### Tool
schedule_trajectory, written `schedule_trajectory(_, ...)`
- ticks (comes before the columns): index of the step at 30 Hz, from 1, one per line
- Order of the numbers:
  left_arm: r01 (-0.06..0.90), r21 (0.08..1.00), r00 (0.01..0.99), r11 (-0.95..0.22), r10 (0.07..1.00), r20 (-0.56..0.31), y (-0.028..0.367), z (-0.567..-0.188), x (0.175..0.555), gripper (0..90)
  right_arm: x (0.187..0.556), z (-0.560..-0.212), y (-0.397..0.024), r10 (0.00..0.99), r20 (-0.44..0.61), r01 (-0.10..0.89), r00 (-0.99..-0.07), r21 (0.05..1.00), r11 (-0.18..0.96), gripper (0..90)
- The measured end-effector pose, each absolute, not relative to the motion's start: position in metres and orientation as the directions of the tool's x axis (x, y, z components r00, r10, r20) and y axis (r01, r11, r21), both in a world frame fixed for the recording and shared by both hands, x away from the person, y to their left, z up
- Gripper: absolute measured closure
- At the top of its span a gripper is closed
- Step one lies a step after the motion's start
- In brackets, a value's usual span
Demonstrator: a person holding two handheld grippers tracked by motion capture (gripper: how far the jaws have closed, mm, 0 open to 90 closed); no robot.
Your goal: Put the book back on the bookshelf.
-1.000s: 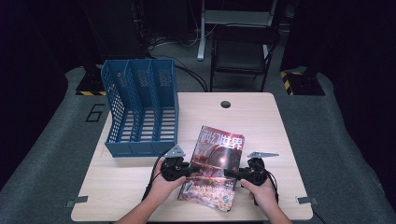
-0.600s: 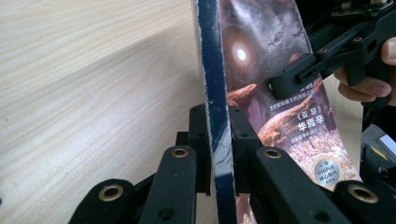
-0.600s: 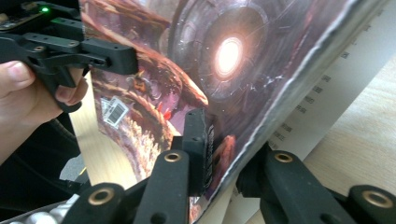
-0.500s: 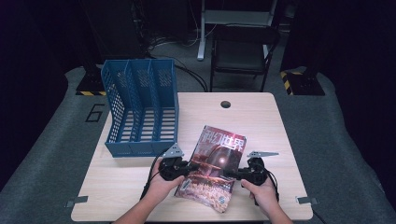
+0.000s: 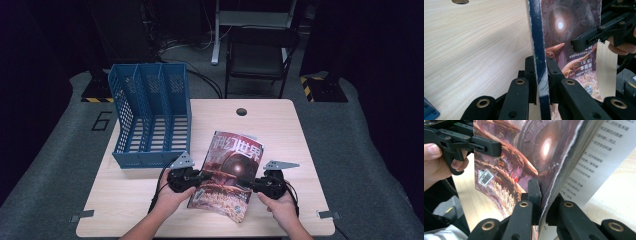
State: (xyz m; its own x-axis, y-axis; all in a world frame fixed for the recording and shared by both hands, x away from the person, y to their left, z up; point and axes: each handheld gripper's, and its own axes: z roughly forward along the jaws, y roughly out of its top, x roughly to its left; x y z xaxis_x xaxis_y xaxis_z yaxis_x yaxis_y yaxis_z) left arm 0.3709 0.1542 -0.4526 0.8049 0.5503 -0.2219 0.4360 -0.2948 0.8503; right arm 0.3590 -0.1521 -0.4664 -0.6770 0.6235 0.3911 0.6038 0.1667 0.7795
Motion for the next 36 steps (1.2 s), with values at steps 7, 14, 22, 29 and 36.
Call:
schedule_trajectory(7, 0.394, 0.862, 0.815, -0.318, 0.554, -0.168, 0.156, -0.446, 0.369, 81.5, 0.352, -0.453, -0.147, 0.658, 0.26, 0.5, -0.707, 0.841, 0.205, 87.2)
schedule_trajectory(14, 0.383, 0.867, 0.811, -0.319, 0.566, -0.15, 0.158, -0.444, 0.366, 81.3, 0.35, -0.443, -0.141, 0.673, 0.204, 0.449, -0.71, 0.868, 0.211, 87.4)
schedule_trajectory(22, 0.382, 0.876, 0.784, -0.294, 0.604, -0.139, 0.164, -0.442, 0.364, 81.4, 0.347, -0.433, -0.132, 0.667, 0.122, 0.382, -0.735, 0.887, 0.259, 87.4)
schedule_trajectory(29, 0.346, 0.887, 0.777, -0.306, 0.624, -0.088, 0.166, -0.441, 0.361, 80.7, 0.347, -0.428, -0.125, 0.667, 0.061, 0.336, -0.742, 0.896, 0.291, 87.4)
schedule_trajectory(36, 0.336, 0.892, 0.761, -0.302, 0.645, -0.068, 0.168, -0.448, 0.357, 79.4, 0.345, -0.43, -0.118, 0.66, 0.006, 0.295, -0.751, 0.898, 0.327, 87.3)
